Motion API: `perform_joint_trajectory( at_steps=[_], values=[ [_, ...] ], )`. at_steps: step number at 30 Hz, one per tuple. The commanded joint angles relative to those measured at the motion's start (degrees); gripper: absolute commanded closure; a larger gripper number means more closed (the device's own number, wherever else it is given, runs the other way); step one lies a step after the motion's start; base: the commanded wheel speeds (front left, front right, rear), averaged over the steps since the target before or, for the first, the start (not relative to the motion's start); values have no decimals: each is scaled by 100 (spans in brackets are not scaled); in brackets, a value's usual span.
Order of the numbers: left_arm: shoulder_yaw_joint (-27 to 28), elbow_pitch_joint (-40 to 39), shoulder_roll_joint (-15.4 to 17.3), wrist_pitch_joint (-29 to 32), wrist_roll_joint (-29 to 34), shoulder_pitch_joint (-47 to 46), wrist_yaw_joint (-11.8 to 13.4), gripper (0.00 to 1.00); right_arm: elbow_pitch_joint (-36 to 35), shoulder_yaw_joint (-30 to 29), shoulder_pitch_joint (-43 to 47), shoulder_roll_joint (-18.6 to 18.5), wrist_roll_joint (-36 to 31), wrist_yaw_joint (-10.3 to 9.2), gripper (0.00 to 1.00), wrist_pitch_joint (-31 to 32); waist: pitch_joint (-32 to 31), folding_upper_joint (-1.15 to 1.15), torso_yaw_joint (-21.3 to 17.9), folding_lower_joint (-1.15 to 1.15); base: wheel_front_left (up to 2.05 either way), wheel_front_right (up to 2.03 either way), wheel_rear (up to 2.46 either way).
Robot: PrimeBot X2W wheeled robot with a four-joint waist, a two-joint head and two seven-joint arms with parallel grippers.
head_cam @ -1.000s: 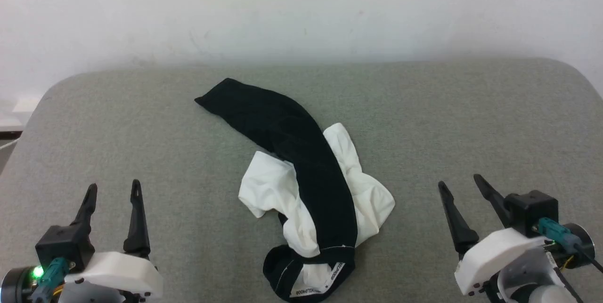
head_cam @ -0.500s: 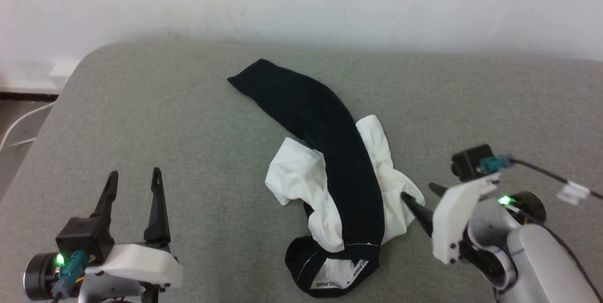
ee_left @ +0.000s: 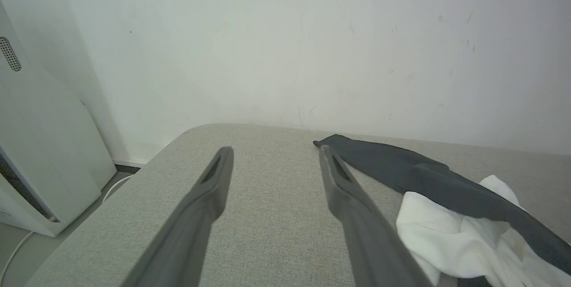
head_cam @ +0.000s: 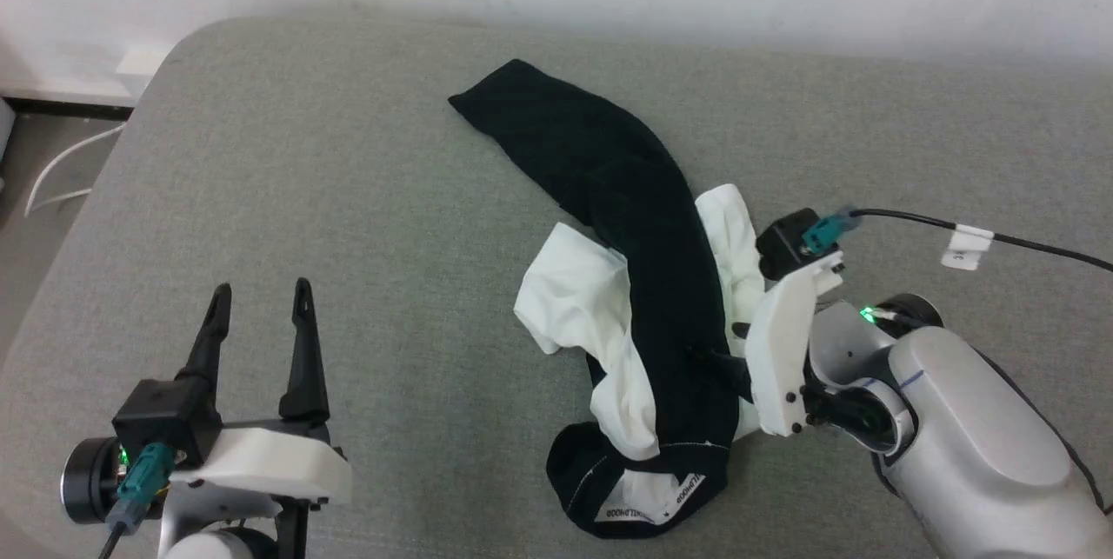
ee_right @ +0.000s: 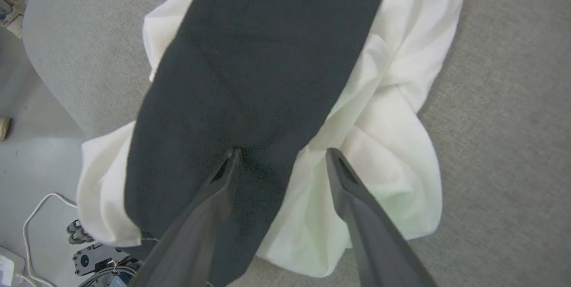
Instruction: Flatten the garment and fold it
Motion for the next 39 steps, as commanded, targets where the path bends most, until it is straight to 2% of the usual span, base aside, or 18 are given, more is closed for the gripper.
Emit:
perform_joint_trajectory(
  at_steps=[1,2,4,11,15,21,27,31,32,33,35,39],
  values=[
    [-11,40,-33,-61,-16,-92,-28,0,8,194,-156,-53,82,-5,50,-65,88,0,69,-1,0,0,0],
    [-15,62,-40,-80,-22,-99,-30,0,35,283,-196,-79,160,-5,61,-91,98,0,76,-1,0,0,0],
    [-17,106,-44,-111,-31,-116,-32,0,41,428,-291,-134,252,-5,100,-230,110,0,82,-1,0,0,0],
    [-26,211,-39,-158,-31,-148,-7,0,51,744,-603,-295,470,-5,100,-727,27,0,42,-1,0,0,0],
    [-31,224,-24,-133,-31,-126,19,0,21,798,-807,-466,376,-5,100,-1093,-77,0,-42,-1,0,0,0],
    [-26,164,4,-48,-48,-5,77,0,13,361,-856,-893,-39,-5,100,-1680,-187,0,-260,-1,0,0,0],
    [-40,53,18,57,-66,136,138,0,-17,-750,-222,-1362,-729,-5,100,-2042,-224,0,-488,-1,0,0,0],
    [-31,-6,37,93,-79,187,166,0,-148,-1981,606,-1431,-1319,-5,100,-2117,-207,0,-587,-1,0,0,0],
    [-31,-20,41,102,-82,200,173,0,-197,-2349,847,-1394,-1511,-5,100,-2127,-204,0,-608,-1,0,0,0],
    [-31,-20,41,102,-82,200,173,0,-197,-2349,847,-1394,-1511,-5,100,-2127,-204,0,-608,-1,0,0,0],
    [-39,-48,48,129,-87,227,184,0,-317,-3102,1346,-1229,-1909,-5,100,-2099,-194,0,-638,-1,0,0,0],
    [-54,-83,56,155,-93,252,198,0,-689,-4416,2284,-596,-2769,-5,100,-1942,-172,0,-658,-1,0,0,0]
  ],
)
